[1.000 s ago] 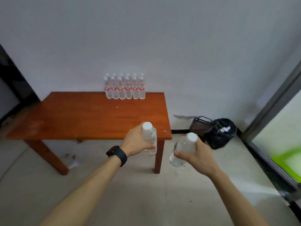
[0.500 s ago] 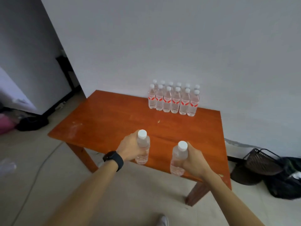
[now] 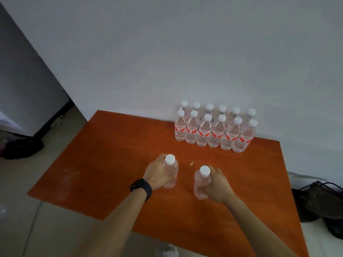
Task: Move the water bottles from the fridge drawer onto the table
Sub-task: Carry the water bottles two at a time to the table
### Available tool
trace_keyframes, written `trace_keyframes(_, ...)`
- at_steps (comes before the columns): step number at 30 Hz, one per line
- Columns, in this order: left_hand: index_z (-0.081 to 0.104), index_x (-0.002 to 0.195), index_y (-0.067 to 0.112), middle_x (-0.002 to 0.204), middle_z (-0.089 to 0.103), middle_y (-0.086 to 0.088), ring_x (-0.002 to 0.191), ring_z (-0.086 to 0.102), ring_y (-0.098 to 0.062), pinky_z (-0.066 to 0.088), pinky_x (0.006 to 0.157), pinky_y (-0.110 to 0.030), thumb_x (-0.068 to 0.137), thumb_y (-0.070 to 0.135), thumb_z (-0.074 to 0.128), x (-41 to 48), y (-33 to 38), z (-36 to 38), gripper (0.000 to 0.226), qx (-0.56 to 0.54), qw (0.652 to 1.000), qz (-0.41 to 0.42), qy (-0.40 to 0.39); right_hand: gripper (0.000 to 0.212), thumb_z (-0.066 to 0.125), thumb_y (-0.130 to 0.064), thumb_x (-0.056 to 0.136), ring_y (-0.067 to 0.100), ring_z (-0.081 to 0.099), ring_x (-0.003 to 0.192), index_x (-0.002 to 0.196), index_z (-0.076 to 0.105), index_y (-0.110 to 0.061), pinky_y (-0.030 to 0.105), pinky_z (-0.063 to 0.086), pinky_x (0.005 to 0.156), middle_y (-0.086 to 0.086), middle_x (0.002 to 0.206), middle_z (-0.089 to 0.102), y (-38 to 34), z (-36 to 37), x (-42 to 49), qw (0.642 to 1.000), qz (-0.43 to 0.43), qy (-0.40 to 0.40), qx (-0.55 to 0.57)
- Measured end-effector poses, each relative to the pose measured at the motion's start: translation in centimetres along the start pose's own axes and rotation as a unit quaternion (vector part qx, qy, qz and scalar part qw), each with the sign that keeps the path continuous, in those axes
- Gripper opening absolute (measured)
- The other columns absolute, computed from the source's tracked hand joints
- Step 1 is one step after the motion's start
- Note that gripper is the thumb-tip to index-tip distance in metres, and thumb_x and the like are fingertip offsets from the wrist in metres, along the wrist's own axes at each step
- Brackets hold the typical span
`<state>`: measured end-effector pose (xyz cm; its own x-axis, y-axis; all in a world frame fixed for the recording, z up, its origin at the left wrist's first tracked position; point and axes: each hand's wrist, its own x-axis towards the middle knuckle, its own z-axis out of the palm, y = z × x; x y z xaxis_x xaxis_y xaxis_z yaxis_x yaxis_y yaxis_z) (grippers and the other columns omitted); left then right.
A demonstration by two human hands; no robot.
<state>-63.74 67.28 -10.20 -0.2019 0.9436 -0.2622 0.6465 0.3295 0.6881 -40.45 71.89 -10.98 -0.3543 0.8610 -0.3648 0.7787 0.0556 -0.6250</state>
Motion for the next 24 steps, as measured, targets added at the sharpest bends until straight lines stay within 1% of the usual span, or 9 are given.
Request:
trace_keyframes(3,0.049,0.121,0.031,0.108,0.065,0.012,0.099,0.066,-0.012,0.057,0.084,-0.032,0.073,0.033,0.083,5.4,-0.4,-0.7,0.059,0.006,1.000,0.009,-0.022,0.047,0.074,-0.033,0.081,0.017,0.061,0.102,0.120,0.048,-0.029,0.036,0.053,0.086,-0.005,0.107,0.063,-1.1,0.0,4.4,0.999,0.048,0.011,-0.014)
trace_keyframes(5,0.046,0.119,0.037,0.106,0.065,0.012,0.097,0.066,-0.013,0.058,0.083,-0.033,0.074,0.036,0.081,8.6,-0.8,-0.9,0.057,0.008,0.999,0.014,-0.031,0.047,0.074,-0.037,0.080,0.019,0.064,0.088,0.118,0.047,-0.031,0.034,0.054,0.076,-0.004,0.100,0.066,-2.1,0.0,6.7,0.996,0.077,0.032,-0.010)
trace_keyframes(7,0.044,0.119,0.041,0.103,0.066,0.011,0.093,0.067,-0.014,0.060,0.080,-0.035,0.075,0.036,0.080,11.5,-0.9,-1.1,0.057,0.007,0.999,0.011,-0.042,0.057,0.079,-0.041,0.073,0.020,0.064,0.091,0.119,0.046,-0.033,0.037,0.055,0.078,-0.003,0.100,0.065,-3.1,0.0,8.8,0.993,0.099,0.060,0.008)
trace_keyframes(11,0.044,0.126,0.038,0.103,0.067,0.011,0.089,0.067,-0.014,0.060,0.078,-0.036,0.081,0.041,0.076,16.0,-0.8,-1.0,0.056,-0.023,0.999,0.000,-0.033,0.056,0.076,-0.039,0.071,0.021,0.062,0.100,0.119,0.047,-0.036,0.041,0.054,0.085,-0.005,0.107,0.063,-4.9,0.1,12.7,0.986,0.113,0.105,0.061)
trace_keyframes(13,0.043,0.132,0.034,0.105,0.067,0.011,0.088,0.066,-0.013,0.059,0.074,-0.032,0.084,0.038,0.075,17.5,-0.7,-0.6,0.057,-0.021,0.999,0.006,-0.042,0.061,0.077,-0.038,0.070,0.021,0.061,0.103,0.123,0.047,-0.036,0.039,0.053,0.085,-0.006,0.112,0.063,-5.4,0.1,14.4,0.983,0.113,0.123,0.073)
trace_keyframes(16,0.041,0.137,0.026,0.106,0.066,0.008,0.084,0.063,-0.012,0.048,0.063,-0.020,0.089,0.036,0.073,19.0,-0.7,-0.1,0.059,-0.014,0.999,0.007,-0.046,0.062,0.079,-0.035,0.071,0.020,0.061,0.106,0.125,0.049,-0.034,0.043,0.054,0.088,-0.006,0.117,0.064,-5.8,0.1,16.4,0.979,0.108,0.143,0.093)
trace_keyframes(19,0.040,0.139,0.018,0.098,0.061,0.012,0.077,0.061,-0.009,0.044,0.057,-0.014,0.086,0.029,0.079,20.0,-1.0,0.0,0.067,-0.009,0.999,0.003,-0.039,0.059,0.078,-0.037,0.072,0.020,0.063,0.102,0.123,0.048,-0.033,0.045,0.055,0.086,-0.007,0.115,0.065,-6.3,0.2,17.7,0.978,0.099,0.157,0.089)
trace_keyframes(22,0.041,0.134,0.016,0.096,0.062,0.011,0.073,0.061,-0.007,0.043,0.055,-0.012,0.084,0.029,0.080,20.5,-0.9,0.1,0.065,-0.002,0.999,0.004,-0.035,0.055,0.074,-0.036,0.077,0.023,0.064,0.101,0.125,0.046,-0.033,0.046,0.055,0.086,-0.005,0.116,0.065,-6.7,0.3,18.4,0.980,0.092,0.154,0.080)
trace_keyframes(24,0.041,0.133,0.016,0.105,0.067,0.005,0.078,0.062,-0.010,0.045,0.058,-0.013,0.081,0.026,0.083,20.7,-0.9,0.3,0.068,-0.008,1.000,-0.001,-0.026,0.056,0.073,-0.037,0.077,0.024,0.064,0.103,0.125,0.045,-0.033,0.048,0.055,0.087,-0.005,0.119,0.064,-6.8,0.4,18.6,0.981,0.090,0.152,0.076)
